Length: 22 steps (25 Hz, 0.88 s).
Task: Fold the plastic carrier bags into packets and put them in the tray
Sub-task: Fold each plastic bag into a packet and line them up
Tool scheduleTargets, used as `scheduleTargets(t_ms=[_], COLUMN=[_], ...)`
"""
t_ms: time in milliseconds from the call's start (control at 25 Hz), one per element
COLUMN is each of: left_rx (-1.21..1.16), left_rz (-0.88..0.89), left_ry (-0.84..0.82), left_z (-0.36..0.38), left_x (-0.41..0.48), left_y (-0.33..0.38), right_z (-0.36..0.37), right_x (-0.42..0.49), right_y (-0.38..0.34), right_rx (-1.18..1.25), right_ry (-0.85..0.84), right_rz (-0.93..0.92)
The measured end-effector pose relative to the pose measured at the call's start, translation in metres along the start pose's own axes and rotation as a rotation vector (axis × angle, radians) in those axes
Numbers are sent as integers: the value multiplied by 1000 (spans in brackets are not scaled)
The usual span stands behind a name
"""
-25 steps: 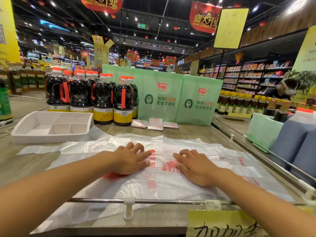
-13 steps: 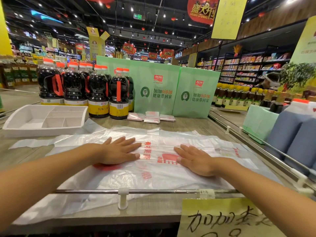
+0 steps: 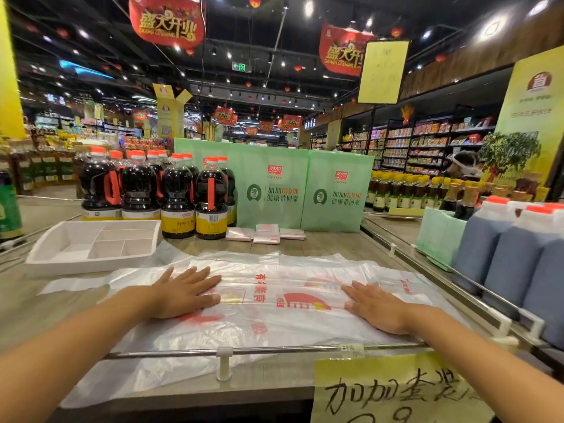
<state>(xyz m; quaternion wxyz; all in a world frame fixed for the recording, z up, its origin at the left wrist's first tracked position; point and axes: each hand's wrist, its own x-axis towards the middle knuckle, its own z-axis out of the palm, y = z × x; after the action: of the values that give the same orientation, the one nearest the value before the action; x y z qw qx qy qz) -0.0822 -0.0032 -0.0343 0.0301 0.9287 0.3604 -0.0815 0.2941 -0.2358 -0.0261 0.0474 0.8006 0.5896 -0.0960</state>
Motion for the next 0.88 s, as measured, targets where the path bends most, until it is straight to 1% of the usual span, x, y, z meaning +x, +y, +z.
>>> scheduleTargets(t_ms=[80,160,240,320,360,480,560,680,800,880], left_rx=[26,71,16,-95,-134,-192,-205,-183,-181,-155], left_rz=[29,82,150,186,197,195,190,206,205,180], left_ry=[28,65,67,82,92,120,170,246,296,369], left_z=[-3,-9,-14,-11,-7,-1,-2,-5,-10,-15], left_x=[-1,1,4,7,9,10,7,0,-6,-11], left_y=[3,14,30,42,46,43,38,40,42,42], right_z=[0,-5,-7,-5,-4,-6,-9,-12,-12,-13], right_x=[-3,-7,-9,-7,-7,-11,-14,-17,-15,-15], right_y=[-3,-11,-17,-20,-21,-21,-26,-30,-29,-26], right_rx=[-45,-112,-48,60,68,-27,-105,-179,-163,-74], right_ry=[60,120,128,122,123,204,270,307,383,476], right_rz=[-21,-92,-165,-199,-207,-206,-215,-201,-157,-145])
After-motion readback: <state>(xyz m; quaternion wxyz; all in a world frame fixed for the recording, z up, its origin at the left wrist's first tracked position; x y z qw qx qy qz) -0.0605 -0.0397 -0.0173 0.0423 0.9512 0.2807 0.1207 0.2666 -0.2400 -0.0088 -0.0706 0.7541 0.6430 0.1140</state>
